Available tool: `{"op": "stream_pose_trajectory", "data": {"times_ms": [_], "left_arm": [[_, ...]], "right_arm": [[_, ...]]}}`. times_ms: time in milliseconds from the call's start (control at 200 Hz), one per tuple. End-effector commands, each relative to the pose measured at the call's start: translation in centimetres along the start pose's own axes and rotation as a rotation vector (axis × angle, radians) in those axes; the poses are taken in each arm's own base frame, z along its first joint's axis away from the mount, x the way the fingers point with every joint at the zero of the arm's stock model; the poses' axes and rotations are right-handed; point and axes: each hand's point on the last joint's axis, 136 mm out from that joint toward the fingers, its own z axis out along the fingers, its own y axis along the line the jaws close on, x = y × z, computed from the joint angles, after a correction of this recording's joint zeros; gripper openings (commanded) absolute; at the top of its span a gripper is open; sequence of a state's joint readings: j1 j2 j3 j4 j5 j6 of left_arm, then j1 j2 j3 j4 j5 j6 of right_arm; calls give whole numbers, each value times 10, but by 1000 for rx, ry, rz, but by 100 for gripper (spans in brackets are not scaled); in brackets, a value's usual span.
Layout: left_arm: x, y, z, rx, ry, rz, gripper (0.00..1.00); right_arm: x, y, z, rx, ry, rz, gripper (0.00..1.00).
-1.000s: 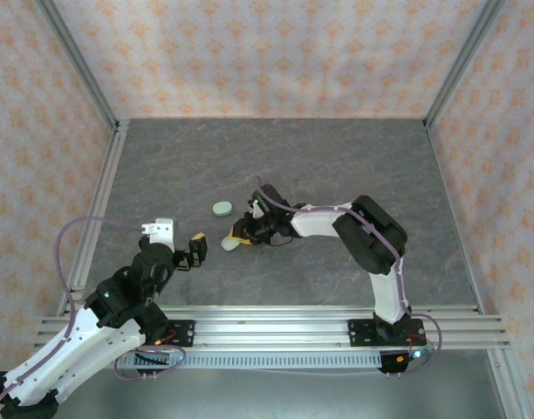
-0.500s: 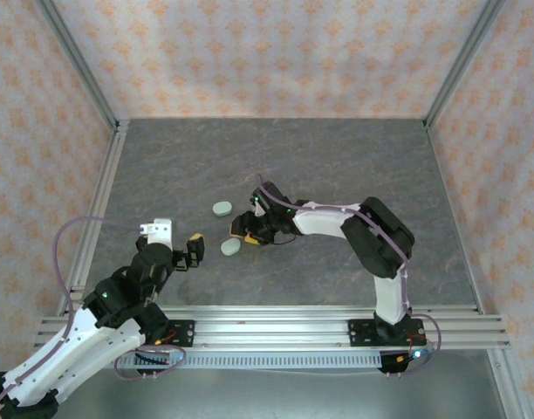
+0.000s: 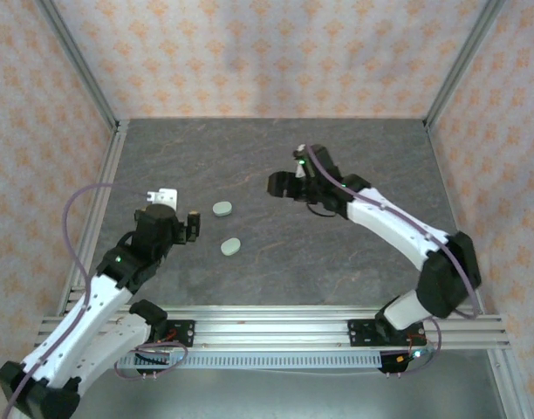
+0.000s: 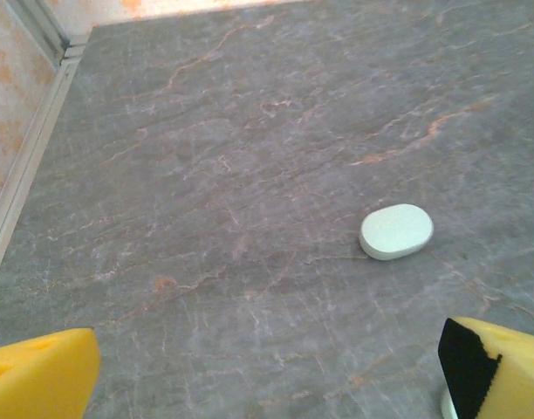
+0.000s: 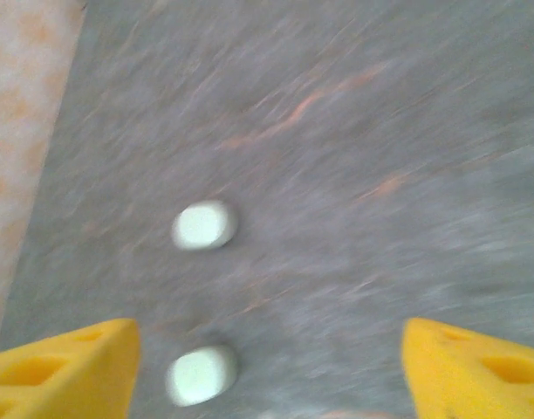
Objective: Insert the wireless bluetooth earbuds into the charging case
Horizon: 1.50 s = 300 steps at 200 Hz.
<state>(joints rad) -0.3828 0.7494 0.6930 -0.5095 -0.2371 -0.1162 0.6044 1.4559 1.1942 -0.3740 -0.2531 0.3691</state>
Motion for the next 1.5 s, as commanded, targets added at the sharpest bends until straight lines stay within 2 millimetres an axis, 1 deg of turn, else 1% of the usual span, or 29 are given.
{"op": "stream_pose_trajectory", "data": {"times_ms": [0,5,40,45,60,70,80,85,100,140,215,320,380,415,510,625,691,761,821,886,961,1031,1121,1291,1341,1381,1416,1441,1496], "left_arm": [[-25,-7,18,62,-57,-29,100],[-25,-6,19,59,-58,-31,100],[-25,-3,29,50,-59,-51,100],[-26,-3,30,49,-62,-55,100],[-26,-2,35,46,-64,-64,100],[-26,-1,37,46,-65,-70,100],[-25,0,41,45,-64,-77,100],[-25,0,42,46,-65,-79,100],[-25,1,47,47,-68,-85,100],[-25,3,58,51,-80,-94,100],[-21,8,77,22,-87,-61,100],[-13,18,101,-66,-49,-1,100],[-10,25,110,-110,-55,-3,100],[-10,27,115,-117,-78,-20,100],[-5,35,124,-116,-111,-74,100],[3,48,131,-148,-130,-103,100],[7,52,133,-157,-143,-112,100],[8,54,134,-166,-165,-116,100],[9,54,135,-165,-186,-117,100],[7,53,135,-157,-202,-120,100],[4,51,136,-143,-237,-124,100],[4,50,139,-137,-246,-130,100],[5,41,146,-92,-240,-107,100],[11,28,156,-29,-216,-65,100],[13,25,160,-15,-207,-54,100],[15,22,165,-1,-197,-45,100],[18,24,167,-15,-191,-59,100],[18,31,168,-43,-191,-80,100],[19,38,170,-67,-174,-108,100]], "right_arm": [[-20,-72,-24,293,-177,-82,93],[-20,-77,-24,309,-181,-80,94],[-26,-94,-31,368,-238,-82,100],[-26,-99,-31,382,-242,-79,100],[-27,-105,-34,402,-265,-85,99],[-27,-112,-34,420,-272,-85,99],[-29,-115,-36,427,-288,-89,99],[-29,-120,-36,439,-290,-88,99],[-29,-125,-36,452,-306,-97,99],[-29,-146,-37,505,-341,-100,99],[-28,-182,-40,597,-392,-78,99],[-24,-213,-44,687,-447,-106,99],[-25,-226,-50,735,-492,-112,99],[-24,-234,-54,754,-481,-87,99],[-30,-247,-59,744,-506,-72,99],[-32,-258,-61,711,-597,-61,99],[-28,-263,-60,699,-553,-47,99],[-25,-267,-57,709,-535,-86,100],[-21,-272,-56,714,-569,-114,100],[-15,-278,-58,714,-595,-95,99],[-10,-280,-57,704,-606,-88,100],[-10,-281,-57,701,-630,-101,99],[-12,-286,-57,705,-669,-101,100],[-5,-306,-53,693,-686,-27,100],[0,-311,-49,687,-689,-17,99],[-1,-312,-47,683,-703,-23,99],[0,-313,-45,684,-673,-20,99],[1,-313,-42,690,-641,-17,99],[-5,-316,-39,707,-620,-12,99]]}}
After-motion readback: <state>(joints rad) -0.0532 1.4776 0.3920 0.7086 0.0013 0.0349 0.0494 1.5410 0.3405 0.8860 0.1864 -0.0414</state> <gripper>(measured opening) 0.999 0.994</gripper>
